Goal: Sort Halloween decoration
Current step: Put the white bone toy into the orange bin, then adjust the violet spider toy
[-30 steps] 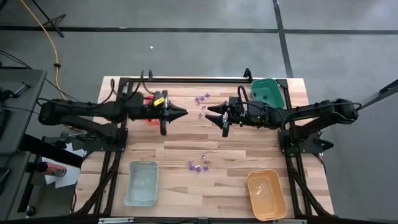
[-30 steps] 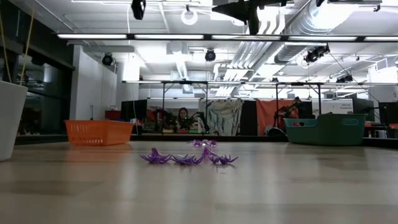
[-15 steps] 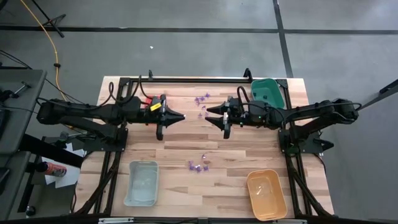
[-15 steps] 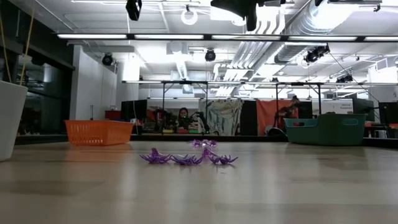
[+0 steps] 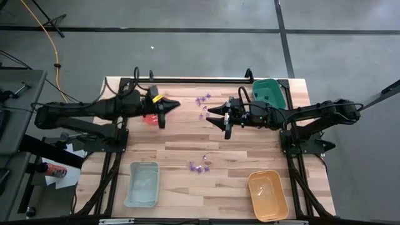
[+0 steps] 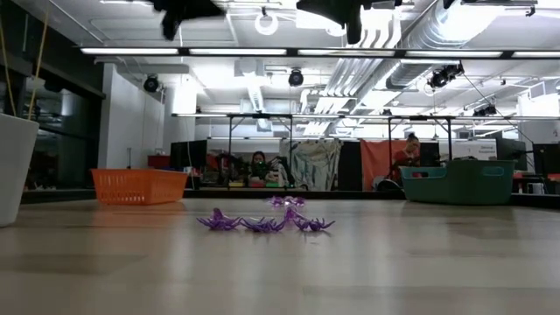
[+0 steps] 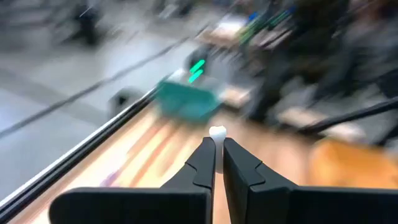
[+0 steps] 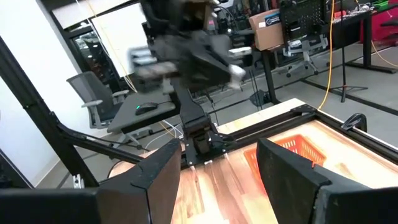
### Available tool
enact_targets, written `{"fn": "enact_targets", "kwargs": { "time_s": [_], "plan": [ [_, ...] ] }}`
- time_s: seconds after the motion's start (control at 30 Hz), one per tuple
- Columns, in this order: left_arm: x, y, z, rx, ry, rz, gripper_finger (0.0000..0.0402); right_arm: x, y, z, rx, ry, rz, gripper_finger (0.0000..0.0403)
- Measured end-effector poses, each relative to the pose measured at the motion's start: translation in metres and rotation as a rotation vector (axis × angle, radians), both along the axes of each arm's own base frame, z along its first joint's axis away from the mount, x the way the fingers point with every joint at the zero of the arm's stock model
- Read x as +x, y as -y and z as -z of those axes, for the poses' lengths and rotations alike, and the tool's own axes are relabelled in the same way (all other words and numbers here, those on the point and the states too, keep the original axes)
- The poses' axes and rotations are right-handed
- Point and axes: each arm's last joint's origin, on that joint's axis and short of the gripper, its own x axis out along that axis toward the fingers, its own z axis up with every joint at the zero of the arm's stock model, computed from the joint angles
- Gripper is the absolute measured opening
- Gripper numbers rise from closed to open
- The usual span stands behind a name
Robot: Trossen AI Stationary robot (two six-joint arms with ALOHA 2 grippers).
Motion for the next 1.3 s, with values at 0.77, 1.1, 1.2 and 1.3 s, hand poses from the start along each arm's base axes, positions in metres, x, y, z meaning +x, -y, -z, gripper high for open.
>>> {"fn": "enact_targets", "kwargs": {
  "time_s": [0.77,1.1,1.2,1.3],
  "plan": [
    [-0.038,-0.065,0.126,-0.487,-0.886,-0.501,0.0021,0.000,0.002,0.002,0.075,-0.010,0.079,0.0204],
    [-0.035,-0.066,0.134,-0.487,-0.923,-0.495,0.0080,-0.001,0.003,0.002,0.069,-0.010,0.101,0.0204],
    [-0.032,-0.067,0.125,-0.478,-0.917,-0.479,0.0097,0.000,0.003,0.002,0.068,-0.010,0.099,0.0204],
    [-0.024,-0.069,0.107,-0.488,-0.851,-0.419,0.0110,0.000,0.003,0.002,0.068,-0.011,0.093,0.0204]
  ]
}}
